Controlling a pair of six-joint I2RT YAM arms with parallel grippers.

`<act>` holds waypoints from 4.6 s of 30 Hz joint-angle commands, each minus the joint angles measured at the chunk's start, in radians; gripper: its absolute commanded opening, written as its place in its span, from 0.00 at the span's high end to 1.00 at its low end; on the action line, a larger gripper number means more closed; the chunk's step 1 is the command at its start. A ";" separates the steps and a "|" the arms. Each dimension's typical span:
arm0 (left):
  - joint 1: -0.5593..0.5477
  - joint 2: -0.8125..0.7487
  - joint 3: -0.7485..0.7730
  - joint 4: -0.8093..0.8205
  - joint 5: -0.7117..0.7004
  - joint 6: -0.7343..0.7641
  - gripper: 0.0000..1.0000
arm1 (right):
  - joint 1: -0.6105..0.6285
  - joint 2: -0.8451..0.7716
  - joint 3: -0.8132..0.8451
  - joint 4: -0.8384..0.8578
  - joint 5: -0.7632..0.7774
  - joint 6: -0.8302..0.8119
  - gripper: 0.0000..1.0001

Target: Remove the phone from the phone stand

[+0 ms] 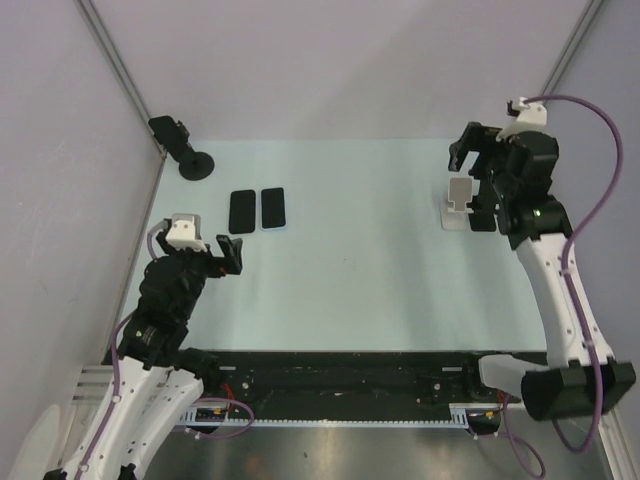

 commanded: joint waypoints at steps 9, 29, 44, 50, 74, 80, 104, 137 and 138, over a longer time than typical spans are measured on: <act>0.073 0.274 0.215 0.016 -0.121 -0.113 0.00 | 0.118 -0.522 -0.461 0.022 -0.014 0.138 0.00; 0.537 0.972 0.505 0.554 0.164 -0.289 0.00 | 0.200 -0.708 -0.781 0.186 -0.213 0.185 0.00; 0.650 1.474 0.932 0.682 0.411 -0.015 0.00 | 0.243 -0.600 -0.793 0.232 -0.360 0.142 0.00; 0.665 1.587 1.045 0.684 0.419 0.002 0.00 | 0.241 -0.570 -0.793 0.252 -0.422 0.119 0.00; 0.702 1.808 1.252 0.684 0.612 -0.079 0.19 | 0.247 -0.494 -0.794 0.296 -0.583 0.080 0.00; 0.702 1.776 1.249 0.684 0.658 -0.088 0.51 | 0.250 -0.484 -0.794 0.301 -0.588 0.079 0.00; 0.420 1.238 0.964 0.699 0.494 0.019 1.00 | 0.414 -0.651 -0.753 0.182 -0.431 0.053 0.00; -0.574 0.601 0.136 0.693 0.016 -0.229 1.00 | 0.965 -0.504 -0.716 0.175 0.162 0.129 0.04; -0.595 0.604 0.113 0.699 0.010 -0.231 1.00 | 0.991 -0.488 -0.716 0.183 0.194 0.126 0.05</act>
